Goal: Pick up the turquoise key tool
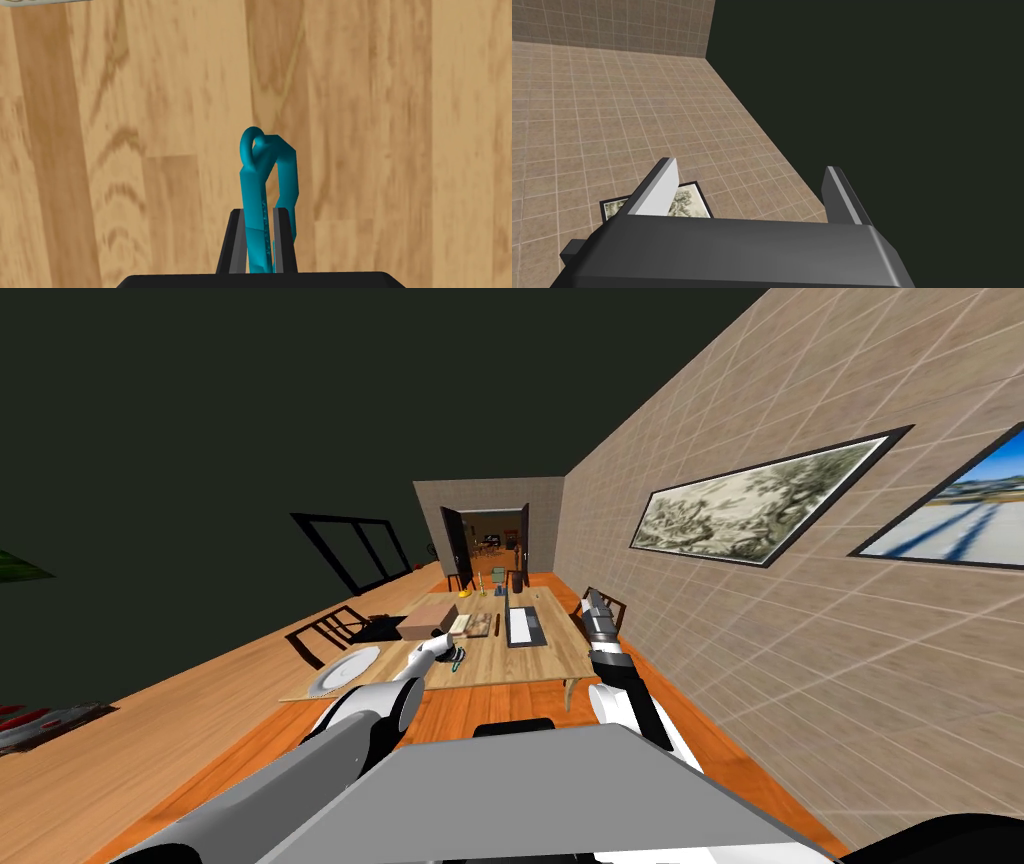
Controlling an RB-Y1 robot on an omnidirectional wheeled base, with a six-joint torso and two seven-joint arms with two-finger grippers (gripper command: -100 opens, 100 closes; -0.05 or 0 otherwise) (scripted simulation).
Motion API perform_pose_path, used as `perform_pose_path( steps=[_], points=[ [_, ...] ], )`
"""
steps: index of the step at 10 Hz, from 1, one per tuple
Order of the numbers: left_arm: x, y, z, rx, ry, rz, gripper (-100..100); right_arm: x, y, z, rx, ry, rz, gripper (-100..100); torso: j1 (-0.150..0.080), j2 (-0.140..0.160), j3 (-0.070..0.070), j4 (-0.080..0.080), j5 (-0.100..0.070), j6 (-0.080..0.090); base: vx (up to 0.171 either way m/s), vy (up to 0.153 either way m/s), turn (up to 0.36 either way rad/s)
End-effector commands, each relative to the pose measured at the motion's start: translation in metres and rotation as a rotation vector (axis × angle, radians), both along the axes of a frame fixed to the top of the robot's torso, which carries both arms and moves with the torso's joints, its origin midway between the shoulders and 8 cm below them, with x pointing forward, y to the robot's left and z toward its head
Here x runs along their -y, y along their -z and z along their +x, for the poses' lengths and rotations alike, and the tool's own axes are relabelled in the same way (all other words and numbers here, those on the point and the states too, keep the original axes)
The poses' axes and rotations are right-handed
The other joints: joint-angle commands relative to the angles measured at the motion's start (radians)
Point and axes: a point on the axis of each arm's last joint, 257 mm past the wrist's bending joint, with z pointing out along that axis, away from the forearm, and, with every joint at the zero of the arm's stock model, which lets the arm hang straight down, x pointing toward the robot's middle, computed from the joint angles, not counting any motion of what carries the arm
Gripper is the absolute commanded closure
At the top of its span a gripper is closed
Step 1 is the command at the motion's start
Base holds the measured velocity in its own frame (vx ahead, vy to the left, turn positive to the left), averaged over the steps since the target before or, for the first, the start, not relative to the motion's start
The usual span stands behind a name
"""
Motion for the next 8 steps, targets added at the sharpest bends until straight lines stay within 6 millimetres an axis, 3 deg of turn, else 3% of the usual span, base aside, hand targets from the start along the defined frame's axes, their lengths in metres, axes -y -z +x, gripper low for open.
perform_pose_path(
  steps=[1,2,5,7,8],
  points=[
    [0.004,-0.003,0.002,0.005,0.005,0.001,100,0.000,0.000,0.000,0.000,0.000,0.000,0,0.000,0.000,0.000,0.000,0.000,0.000,-0.005,0.013,0.022],
    [0.020,-0.008,0.010,0.006,0.020,0.002,100,0.000,0.000,0.000,0.000,0.000,0.000,0,0.000,0.000,0.000,0.000,0.000,0.000,-0.017,0.039,0.102],
    [0.029,-0.010,0.013,0.006,0.028,0.003,100,0.000,0.000,0.000,0.000,0.000,0.000,0,0.002,0.001,0.001,0.001,0.000,0.001,-0.013,0.037,0.041],
    [0.045,-0.016,0.020,0.008,0.043,0.004,100,0.000,0.000,0.000,0.000,0.000,0.000,0,0.001,0.001,0.001,0.000,0.000,0.000,-0.015,0.036,0.070],
    [0.039,-0.014,0.018,0.009,0.040,0.004,100,0.000,0.000,0.000,0.000,0.000,0.000,0,0.002,0.001,0.001,0.000,0.000,0.000,-0.007,0.019,0.009]
  ],
)
